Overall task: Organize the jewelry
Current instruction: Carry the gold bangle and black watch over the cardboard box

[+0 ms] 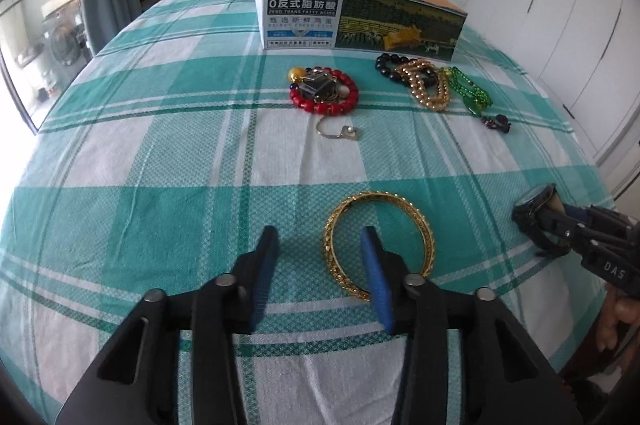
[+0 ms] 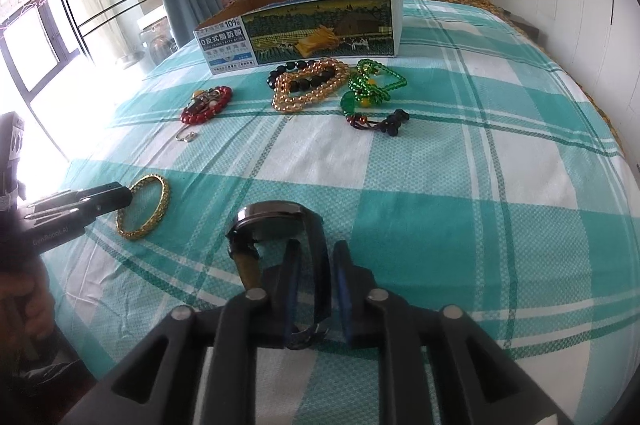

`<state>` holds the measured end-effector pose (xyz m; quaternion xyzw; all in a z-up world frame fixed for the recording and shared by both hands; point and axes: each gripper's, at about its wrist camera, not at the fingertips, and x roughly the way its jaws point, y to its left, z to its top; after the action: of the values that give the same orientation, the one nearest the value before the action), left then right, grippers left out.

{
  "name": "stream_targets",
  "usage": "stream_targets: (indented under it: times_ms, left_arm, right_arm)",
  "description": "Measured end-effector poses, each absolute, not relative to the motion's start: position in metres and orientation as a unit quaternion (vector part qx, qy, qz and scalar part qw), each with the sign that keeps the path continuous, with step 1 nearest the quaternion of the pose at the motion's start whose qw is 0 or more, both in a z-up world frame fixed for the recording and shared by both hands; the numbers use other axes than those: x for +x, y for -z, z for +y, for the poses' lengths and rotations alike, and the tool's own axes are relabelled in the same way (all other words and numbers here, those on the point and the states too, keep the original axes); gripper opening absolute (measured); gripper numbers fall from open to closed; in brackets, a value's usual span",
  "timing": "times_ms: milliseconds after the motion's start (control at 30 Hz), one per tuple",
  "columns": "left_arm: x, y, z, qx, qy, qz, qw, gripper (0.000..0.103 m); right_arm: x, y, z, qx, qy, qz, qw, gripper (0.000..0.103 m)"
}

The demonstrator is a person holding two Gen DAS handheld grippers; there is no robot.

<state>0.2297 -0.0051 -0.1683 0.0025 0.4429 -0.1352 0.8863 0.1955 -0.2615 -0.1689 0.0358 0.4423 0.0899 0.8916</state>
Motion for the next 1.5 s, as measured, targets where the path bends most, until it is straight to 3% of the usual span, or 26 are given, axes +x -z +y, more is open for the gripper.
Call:
stream_targets:
  times_ms: [33, 333, 367, 400, 433, 600, 933, 1500]
  left_arm:
    - [0.229, 0.168, -0.003, 0.001, 0.132, 0.439, 0.889, 0.062]
    - [0.229, 0.176, -0.017, 0.044, 0.122, 0.450, 0.884, 0.062]
    - [0.228, 0.176, -0.020, 0.056, 0.123, 0.447, 0.884, 0.057]
    - [0.226, 0.174, -0.022, 0.053, 0.134, 0.444, 0.884, 0.026]
    - [0.226, 0.173, -0.023, 0.051, 0.138, 0.446, 0.883, 0.005]
    - [0.225, 0.164, -0.018, 0.018, 0.154, 0.438, 0.886, 0.003]
    - [0.224, 0.091, -0.001, -0.052, 0.178, 0.380, 0.906, 0.003]
    - [0.277, 0.022, 0.005, -0.102, 0.205, 0.337, 0.913, 0.003]
  right_arm:
    - [0.194, 0.168, -0.262, 0.035, -0.090, 0.440, 0.893, 0.039]
    - [0.197, 0.163, -0.255, -0.008, -0.092, 0.443, 0.892, 0.035]
    - [0.197, 0.164, -0.254, -0.012, -0.088, 0.446, 0.890, 0.016]
    - [0.197, 0.163, -0.254, -0.010, -0.084, 0.447, 0.890, 0.007]
    - [0.196, 0.161, -0.254, -0.004, -0.084, 0.445, 0.891, 0.006]
    - [0.189, 0.145, -0.260, 0.027, -0.087, 0.431, 0.898, 0.006]
    - [0.188, 0.109, -0.268, 0.082, -0.096, 0.406, 0.905, 0.007]
    - [0.232, 0.060, -0.260, 0.099, -0.141, 0.374, 0.911, 0.007]
